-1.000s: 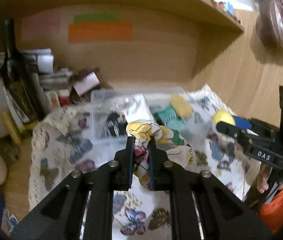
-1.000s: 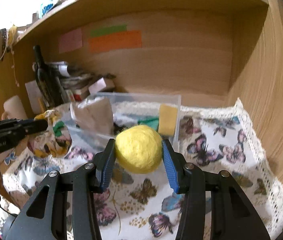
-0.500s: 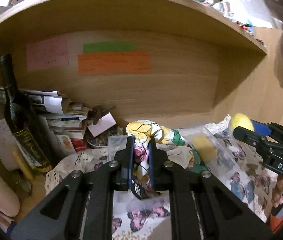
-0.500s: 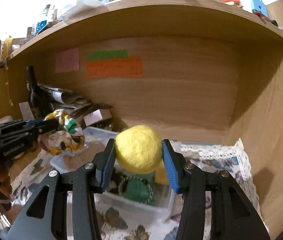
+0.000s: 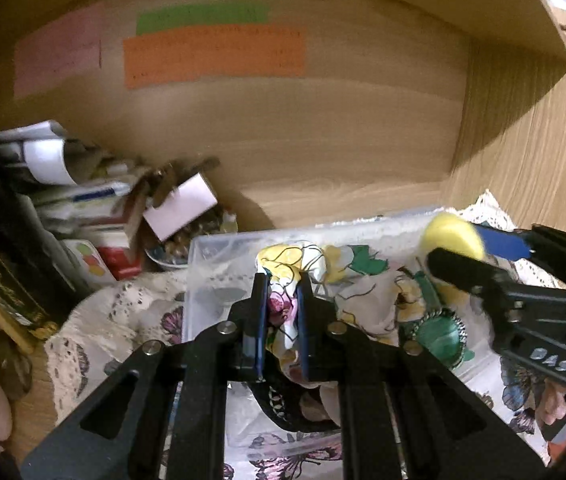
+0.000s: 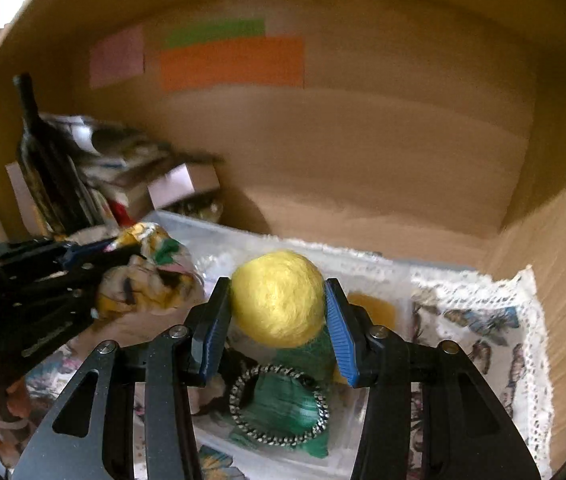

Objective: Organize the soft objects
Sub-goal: 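Carry the felt ball and floral scrunchie into the clear box and release both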

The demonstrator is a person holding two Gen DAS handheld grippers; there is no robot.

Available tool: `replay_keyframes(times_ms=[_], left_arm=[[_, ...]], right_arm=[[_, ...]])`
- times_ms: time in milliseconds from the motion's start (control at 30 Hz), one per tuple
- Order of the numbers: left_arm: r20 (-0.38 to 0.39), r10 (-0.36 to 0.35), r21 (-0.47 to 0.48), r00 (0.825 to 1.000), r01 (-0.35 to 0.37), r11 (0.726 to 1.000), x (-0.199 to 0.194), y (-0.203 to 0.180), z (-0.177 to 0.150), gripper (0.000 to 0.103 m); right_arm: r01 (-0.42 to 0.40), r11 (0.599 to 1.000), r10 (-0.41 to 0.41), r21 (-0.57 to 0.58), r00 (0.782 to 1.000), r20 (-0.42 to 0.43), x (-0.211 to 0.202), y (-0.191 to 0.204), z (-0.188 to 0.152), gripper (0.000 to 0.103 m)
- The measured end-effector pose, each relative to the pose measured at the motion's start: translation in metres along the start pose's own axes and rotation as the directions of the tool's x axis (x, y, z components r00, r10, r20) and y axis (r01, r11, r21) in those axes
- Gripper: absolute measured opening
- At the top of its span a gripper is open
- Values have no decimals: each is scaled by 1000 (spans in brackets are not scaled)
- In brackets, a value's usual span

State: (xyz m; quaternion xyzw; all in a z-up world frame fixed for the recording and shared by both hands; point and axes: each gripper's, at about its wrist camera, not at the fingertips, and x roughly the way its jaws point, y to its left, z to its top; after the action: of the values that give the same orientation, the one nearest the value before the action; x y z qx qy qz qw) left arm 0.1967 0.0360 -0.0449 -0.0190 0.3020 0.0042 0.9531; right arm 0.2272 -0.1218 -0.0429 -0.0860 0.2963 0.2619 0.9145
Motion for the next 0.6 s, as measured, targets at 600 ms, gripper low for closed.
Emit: replay_keyframes(times_ms=[600], left_arm=[[-41, -30, -6, 999, 30, 1000, 9, 2, -10, 39]], right_arm=[[1, 999, -6, -44, 991, -132, 31, 9, -12, 51]])
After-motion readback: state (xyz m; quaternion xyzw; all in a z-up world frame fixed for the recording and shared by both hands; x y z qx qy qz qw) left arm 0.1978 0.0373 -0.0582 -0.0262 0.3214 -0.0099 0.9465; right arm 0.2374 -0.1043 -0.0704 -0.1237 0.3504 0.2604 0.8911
